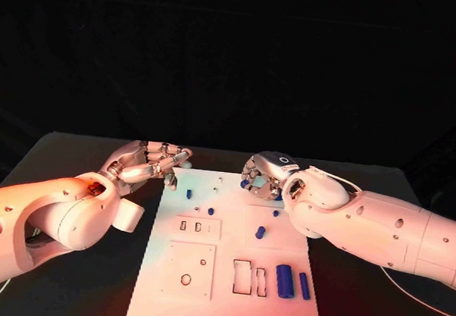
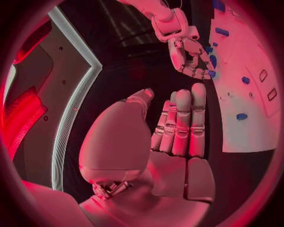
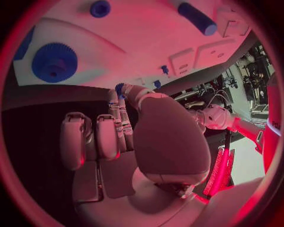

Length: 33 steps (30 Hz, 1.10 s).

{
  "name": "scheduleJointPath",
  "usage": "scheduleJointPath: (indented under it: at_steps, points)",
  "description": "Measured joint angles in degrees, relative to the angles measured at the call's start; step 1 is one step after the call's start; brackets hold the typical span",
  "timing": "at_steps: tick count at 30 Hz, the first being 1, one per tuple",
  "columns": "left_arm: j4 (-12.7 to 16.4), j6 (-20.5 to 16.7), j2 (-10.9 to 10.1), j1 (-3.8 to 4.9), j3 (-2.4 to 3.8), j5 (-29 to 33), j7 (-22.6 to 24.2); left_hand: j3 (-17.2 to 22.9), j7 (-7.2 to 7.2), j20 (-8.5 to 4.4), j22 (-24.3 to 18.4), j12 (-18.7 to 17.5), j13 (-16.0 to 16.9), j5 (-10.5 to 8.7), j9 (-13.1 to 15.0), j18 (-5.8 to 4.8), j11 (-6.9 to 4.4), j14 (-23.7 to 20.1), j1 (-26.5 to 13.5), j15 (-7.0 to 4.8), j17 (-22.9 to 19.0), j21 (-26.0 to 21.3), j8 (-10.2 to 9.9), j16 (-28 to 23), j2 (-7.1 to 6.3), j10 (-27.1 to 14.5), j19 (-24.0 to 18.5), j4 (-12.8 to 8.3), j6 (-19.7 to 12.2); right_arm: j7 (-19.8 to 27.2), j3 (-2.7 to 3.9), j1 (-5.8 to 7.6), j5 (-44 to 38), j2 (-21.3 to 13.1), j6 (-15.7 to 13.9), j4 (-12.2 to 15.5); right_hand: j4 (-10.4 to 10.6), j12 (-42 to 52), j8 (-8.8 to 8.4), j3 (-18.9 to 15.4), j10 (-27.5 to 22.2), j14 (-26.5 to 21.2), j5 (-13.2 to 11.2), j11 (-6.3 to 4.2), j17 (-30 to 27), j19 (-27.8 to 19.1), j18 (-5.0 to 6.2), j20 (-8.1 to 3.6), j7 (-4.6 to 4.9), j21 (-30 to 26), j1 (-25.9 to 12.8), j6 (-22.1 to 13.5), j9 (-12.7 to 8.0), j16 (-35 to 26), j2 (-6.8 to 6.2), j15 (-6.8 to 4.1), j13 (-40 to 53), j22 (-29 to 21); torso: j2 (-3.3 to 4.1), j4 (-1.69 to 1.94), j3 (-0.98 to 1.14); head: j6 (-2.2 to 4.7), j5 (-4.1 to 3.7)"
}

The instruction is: Assemble the parts on the task board

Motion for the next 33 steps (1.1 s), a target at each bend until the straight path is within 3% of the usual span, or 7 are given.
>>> scheduleJointPath:
  at_steps: [15,24,33]
  points:
    - [-0.33,0.09,0.32,0.02,0.0,0.0,-0.01,0.0,0.0,0.0,0.07,0.0,0.05,0.0,0.05,0.0,0.0,0.0,0.0,0.0,-0.01,0.0,0.0,0.0,0.0,0.0,0.0,0.0,0.0,-1.31,0.02,-0.53,0.23,7.31,-3.25,-6.56,-0.31,0.0,-0.06,0.31,-0.01,0.0,0.0,0.0,-0.09,0.0,0.0,0.0,0.0,-0.01,0.0,-0.01,0.16,-0.01,-0.01,0.0,0.08,-0.01,0.21,0.31,0.02,0.01,0.22]
    - [-2.97,-0.01,0.36,0.54,0.0,0.1,0.1,0.56,0.0,0.0,0.23,0.36,0.22,0.0,0.17,0.0,0.31,-1.37,0.0,0.06,-0.42,0.22,0.0,-0.25,0.0,-0.31,-1.44,0.23,0.0,-1.76,0.0,-1.16,0.64,9.72,-3.47,-9.48,-0.15,0.0,-0.11,0.48,-0.01,0.0,0.0,0.0,-0.09,0.0,0.0,0.0,0.0,-0.01,-0.25,-0.02,0.21,-0.01,0.24,0.01,0.09,-0.02,0.31,0.81,-0.1,-0.43,0.55]
    - [-4.43,-0.4,0.27,0.89,0.06,0.57,0.36,0.87,0.0,0.21,0.22,0.38,0.27,0.0,0.24,-0.01,0.3,-2.17,0.24,0.28,-1.03,0.22,0.0,-0.94,-0.24,-0.71,-2.27,0.23,0.0,-2.18,0.0,-1.39,1.01,10.96,-3.42,-11.2,-0.15,0.0,0.06,0.48,-0.01,0.0,-0.01,0.01,-0.26,-0.01,0.0,0.0,0.0,-0.01,-0.25,-0.02,0.25,-0.01,0.23,0.01,0.09,-0.02,0.37,0.96,-0.21,-0.55,0.79]
